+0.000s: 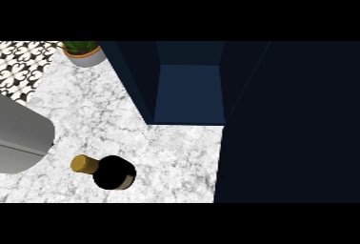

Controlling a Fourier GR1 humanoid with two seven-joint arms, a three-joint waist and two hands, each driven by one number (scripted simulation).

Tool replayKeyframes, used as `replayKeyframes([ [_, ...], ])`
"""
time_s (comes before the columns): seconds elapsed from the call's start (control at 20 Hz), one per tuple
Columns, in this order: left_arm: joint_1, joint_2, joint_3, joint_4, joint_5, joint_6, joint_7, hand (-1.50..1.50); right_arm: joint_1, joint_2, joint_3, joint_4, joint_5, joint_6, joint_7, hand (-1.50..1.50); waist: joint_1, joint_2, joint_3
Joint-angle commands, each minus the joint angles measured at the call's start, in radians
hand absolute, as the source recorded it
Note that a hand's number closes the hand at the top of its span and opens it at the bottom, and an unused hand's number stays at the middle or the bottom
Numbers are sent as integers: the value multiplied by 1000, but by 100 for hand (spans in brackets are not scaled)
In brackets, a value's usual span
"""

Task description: Pick up the wine, place it into the cabinet and close the cabinet

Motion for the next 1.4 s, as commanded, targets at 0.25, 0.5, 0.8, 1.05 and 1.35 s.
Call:
replayKeyframes([
  [0.25,38,42,63,-257,104,117,69,-150,-9,2,30,-118,5,-38,105,-150,-12,2,0],
  [0.5,-30,24,132,-144,112,131,41,-150,-77,-24,-71,-95,-90,-25,131,-150,-14,6,0],
  [0.8,-2,30,223,-115,107,96,7,-150,-125,-2,-30,-72,-17,-53,150,-150,-5,4,-1],
  [1.05,-175,17,313,-5,151,208,79,-150,-87,5,-31,-88,-56,-27,150,-150,-21,7,0],
  [1.35,-234,-18,377,157,109,126,66,-150,-69,23,17,-97,8,-21,148,-150,-18,6,-1],
])
